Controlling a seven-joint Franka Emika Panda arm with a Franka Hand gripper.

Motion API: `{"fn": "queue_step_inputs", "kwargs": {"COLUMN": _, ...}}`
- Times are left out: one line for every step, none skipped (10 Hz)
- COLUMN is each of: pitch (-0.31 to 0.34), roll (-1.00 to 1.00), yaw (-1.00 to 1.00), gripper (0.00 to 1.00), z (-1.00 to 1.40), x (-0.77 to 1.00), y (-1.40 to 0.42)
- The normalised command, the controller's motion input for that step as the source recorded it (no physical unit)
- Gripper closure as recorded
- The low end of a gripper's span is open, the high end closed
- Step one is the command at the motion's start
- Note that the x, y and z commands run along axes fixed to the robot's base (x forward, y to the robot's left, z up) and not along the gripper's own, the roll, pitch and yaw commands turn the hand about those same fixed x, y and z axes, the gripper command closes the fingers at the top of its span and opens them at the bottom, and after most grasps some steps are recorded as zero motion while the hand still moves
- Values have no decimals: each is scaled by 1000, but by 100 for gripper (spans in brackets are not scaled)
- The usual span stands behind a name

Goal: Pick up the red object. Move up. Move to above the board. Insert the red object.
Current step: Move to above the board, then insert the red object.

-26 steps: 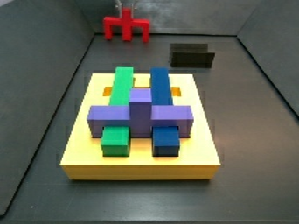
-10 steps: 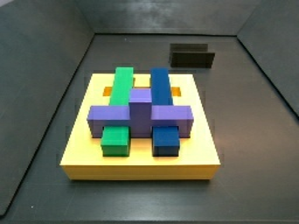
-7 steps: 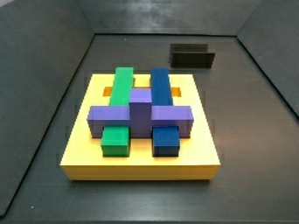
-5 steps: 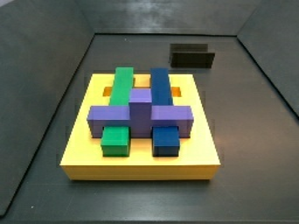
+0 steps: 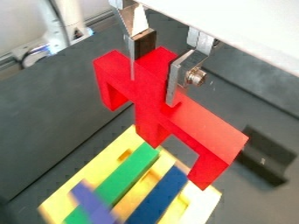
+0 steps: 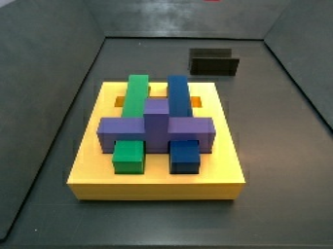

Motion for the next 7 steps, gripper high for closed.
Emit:
{"fn": "queue_step_inputs", "kwargs": {"pitch": 157, "roll": 54, "yaw": 9, "gripper": 100, "z": 39, "x": 129, "y": -235}}
{"fn": "queue_step_inputs", "kwargs": {"pitch": -9, "roll": 0, "yaw": 0, "gripper": 100, "z": -31, "x": 0, "y": -40}}
{"fn": "queue_step_inputs", "kwargs": {"pitch": -63, "roll": 0, "yaw": 129, "gripper": 100, "z": -369, "x": 0, "y": 183}}
{"fn": "queue_step_inputs", "kwargs": {"pitch": -144, "roll": 86, "yaw": 169, "gripper": 100, "z": -889, "x": -194, "y": 457}}
{"fn": "queue_step_inputs", "kwargs": {"pitch": -163, "roll": 7, "yaw": 200, "gripper": 100, "z": -977, "x": -200, "y": 471}}
{"fn": "queue_step_inputs", "kwargs": {"pitch": -156, "roll": 31, "yaw": 194, "gripper": 100, "z": -994, "x": -174, "y": 454}}
{"fn": "queue_step_inputs", "kwargs": {"pitch": -97, "roll": 46, "yaw": 317, "gripper": 100, "z": -1000, "x": 0, "y": 103}}
